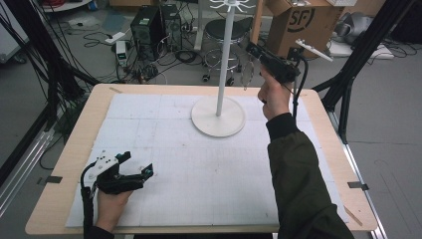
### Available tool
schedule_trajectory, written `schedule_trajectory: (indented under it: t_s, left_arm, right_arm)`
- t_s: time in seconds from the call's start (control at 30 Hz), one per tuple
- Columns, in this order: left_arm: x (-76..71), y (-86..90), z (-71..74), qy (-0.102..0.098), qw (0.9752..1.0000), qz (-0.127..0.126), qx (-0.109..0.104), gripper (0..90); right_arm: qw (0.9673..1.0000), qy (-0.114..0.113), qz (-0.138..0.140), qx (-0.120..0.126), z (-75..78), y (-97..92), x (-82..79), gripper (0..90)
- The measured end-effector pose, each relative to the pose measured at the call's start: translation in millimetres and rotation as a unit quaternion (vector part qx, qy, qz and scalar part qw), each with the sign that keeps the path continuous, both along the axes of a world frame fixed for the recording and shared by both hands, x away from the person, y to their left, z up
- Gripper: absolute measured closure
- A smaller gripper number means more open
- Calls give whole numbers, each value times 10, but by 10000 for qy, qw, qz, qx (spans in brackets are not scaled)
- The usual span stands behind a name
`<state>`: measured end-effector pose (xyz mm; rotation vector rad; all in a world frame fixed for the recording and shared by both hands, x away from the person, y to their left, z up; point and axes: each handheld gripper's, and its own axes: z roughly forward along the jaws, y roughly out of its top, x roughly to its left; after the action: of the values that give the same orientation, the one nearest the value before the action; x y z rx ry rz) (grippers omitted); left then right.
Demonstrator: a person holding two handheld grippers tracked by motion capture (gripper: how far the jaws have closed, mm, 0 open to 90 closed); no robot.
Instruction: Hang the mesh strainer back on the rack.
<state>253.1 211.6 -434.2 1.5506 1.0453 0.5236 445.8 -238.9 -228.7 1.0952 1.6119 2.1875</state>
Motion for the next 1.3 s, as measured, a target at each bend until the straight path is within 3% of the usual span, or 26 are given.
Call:
schedule_trajectory:
  t_s: [0.3, 0.6, 0.97, 1.3]
  left_arm:
    - [4, 9, -16, 50, 10000, 25, -2, 25]
    - [14, -2, -25, 54, 10000, 15, 28, 25]
    - [0, 19, -21, 43, 10000, 47, 1, 26]
    - [-1, 21, -23, 50, 10000, 45, 22, 26]
  right_arm:
    - [9999, 67, 76, 49, -26, -25, 86, 690]
    - [9997, 45, 219, -47, 66, -13, 129, 690]
    - [9999, 63, 144, 11, 36, -50, 163, 690]
    - [9995, 161, 262, -1, -1, -53, 213, 690]
